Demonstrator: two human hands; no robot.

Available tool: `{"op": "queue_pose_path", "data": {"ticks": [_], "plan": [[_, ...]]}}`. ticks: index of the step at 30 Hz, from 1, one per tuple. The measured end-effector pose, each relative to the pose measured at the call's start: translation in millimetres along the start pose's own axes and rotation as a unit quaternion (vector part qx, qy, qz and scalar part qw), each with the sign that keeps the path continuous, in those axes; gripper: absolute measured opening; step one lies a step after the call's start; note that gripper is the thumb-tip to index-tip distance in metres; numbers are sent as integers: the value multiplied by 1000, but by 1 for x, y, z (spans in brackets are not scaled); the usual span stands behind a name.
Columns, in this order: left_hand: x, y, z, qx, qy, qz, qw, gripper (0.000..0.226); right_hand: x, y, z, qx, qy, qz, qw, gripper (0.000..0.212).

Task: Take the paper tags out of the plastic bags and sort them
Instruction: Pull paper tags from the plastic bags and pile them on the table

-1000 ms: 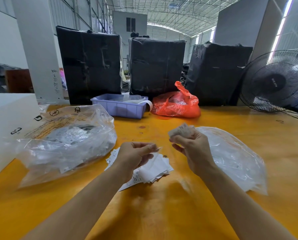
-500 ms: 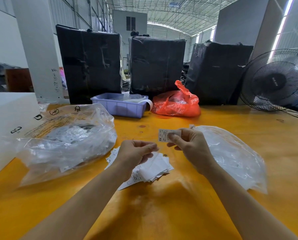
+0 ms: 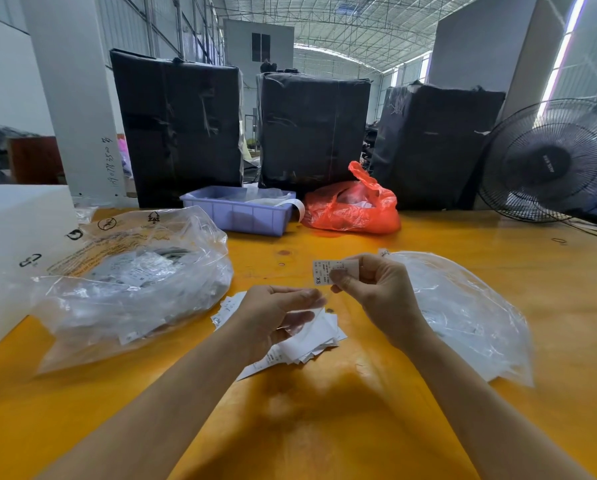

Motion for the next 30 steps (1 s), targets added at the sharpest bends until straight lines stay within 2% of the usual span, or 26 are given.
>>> {"op": "queue_pose_path", "data": {"ticks": [5,8,13,18,23,30], "plan": [[3,-1,-2,3,-6,12,1000,20,0,0,-1,16,3,5,1000,4],[1,0,-1,-1,-5,4,1000,16,2,-3,-3,21,-3,15,1000,2],[-3,5,1,-4,-2,-12,1000,9,-5,12,-3,-21,-24,-61,998,11],[-2,4,0,3,-3,-10,1000,7,0,1,-2,30,1,0,1000,4],[-2,4,-1,8,-5,-14,1000,8,-1,3,0,61,39,-25,997,10],[-4,7,-1,21,-6,-31,999,17,1,-2,-1,55,21,-1,998,4]]}}
Point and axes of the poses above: each hand's wrist, its own x-axis away from the middle knuckle, its own y-axis out of the back of the hand, z = x × y, the point moved 8 cm from there along -x, towards the middle knuckle, and after that the axes turned 14 degrees about -z, right-handed, at the moved point
